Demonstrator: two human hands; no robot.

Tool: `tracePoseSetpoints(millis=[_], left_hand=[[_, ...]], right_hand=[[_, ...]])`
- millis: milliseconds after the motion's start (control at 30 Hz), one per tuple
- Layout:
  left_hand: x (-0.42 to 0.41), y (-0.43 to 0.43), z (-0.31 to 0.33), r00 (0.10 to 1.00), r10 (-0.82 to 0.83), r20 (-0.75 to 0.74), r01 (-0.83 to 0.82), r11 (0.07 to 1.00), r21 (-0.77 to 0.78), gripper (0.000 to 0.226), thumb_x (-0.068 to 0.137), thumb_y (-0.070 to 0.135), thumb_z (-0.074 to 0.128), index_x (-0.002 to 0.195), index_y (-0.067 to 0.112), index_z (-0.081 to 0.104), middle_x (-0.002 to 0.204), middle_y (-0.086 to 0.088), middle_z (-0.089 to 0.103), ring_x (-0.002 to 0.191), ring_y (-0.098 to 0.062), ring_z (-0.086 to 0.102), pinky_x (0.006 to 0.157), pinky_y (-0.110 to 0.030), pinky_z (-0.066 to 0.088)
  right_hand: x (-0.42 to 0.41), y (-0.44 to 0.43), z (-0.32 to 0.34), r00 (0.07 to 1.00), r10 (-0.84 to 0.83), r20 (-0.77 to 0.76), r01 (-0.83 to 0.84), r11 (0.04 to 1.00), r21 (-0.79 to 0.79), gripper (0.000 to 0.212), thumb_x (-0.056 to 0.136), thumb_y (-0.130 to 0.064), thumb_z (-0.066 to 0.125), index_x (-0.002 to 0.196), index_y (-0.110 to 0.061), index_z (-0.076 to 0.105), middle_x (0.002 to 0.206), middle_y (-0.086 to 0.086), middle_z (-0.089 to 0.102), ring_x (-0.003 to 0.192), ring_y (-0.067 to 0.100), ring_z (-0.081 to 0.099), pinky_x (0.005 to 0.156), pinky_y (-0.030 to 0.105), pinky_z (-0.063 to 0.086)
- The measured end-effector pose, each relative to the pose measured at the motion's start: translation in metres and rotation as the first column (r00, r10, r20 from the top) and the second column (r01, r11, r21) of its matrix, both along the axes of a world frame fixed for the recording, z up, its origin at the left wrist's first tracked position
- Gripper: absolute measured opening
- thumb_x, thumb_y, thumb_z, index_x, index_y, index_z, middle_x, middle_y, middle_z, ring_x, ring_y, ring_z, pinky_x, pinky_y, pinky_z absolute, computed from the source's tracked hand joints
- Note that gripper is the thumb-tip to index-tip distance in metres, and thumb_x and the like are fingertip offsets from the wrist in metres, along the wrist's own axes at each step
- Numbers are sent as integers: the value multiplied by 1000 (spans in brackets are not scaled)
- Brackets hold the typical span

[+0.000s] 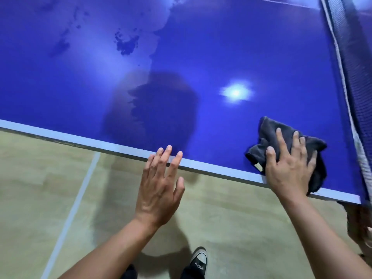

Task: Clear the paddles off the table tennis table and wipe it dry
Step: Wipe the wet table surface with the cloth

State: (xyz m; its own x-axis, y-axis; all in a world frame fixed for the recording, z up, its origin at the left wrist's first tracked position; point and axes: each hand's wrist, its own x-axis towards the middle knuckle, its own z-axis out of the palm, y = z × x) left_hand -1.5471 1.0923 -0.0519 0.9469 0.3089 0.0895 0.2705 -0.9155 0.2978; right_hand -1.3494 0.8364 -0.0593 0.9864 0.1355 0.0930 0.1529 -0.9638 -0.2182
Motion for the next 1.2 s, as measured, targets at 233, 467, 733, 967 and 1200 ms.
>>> tracePoseSetpoints(millis=[233, 467, 733, 967, 1200], left_hand=[[-45, 125, 1, 994, 107, -4, -107, 994, 5, 60, 97, 32, 38, 154, 13, 41, 161, -15, 35, 150, -34, 29, 124, -51, 22], [-65, 233, 8, 992, 121, 20, -121, 993, -10, 59, 97, 34, 37, 151, 12, 45, 159, -15, 38, 148, -35, 32, 123, -50, 22], [-55, 307, 8, 996, 89, -10, -89, 996, -21, 58, 98, 35, 36, 150, 12, 47, 158, -15, 39, 148, -35, 33, 122, -49, 23], [-12, 329, 6, 999, 40, 24, -40, 999, -27, 57, 98, 33, 38, 148, 11, 49, 158, -17, 40, 147, -36, 34, 123, -47, 22], [57, 362, 1, 1000, 21, 6, -21, 1000, -1, 57, 96, 34, 38, 146, 10, 52, 156, -18, 43, 145, -38, 38, 120, -47, 26]], right_hand=[[-69, 181, -5, 978, 199, 69, -195, 979, -64, 62, 101, -51, 29, 161, -33, 28, 169, 12, 22, 157, 26, 16, 124, 59, 7], [-144, 350, 1, 941, 335, 51, -332, 942, -51, 62, 102, -49, 34, 161, -34, 28, 168, 11, 24, 158, 24, 14, 125, 60, 7], [-150, 397, 5, 962, 275, -11, -275, 960, -48, 60, 101, -52, 32, 160, -44, 23, 170, 2, 19, 158, 17, 9, 125, 57, 6], [-98, 422, 3, 976, 219, -5, -219, 974, -60, 62, 101, -53, 30, 161, -43, 21, 171, 3, 18, 158, 18, 9, 125, 57, 3], [-10, 454, 5, 976, 207, -73, -212, 974, -75, 62, 101, -55, 19, 161, -46, 8, 173, 0, 5, 158, 15, -4, 125, 54, -7]])
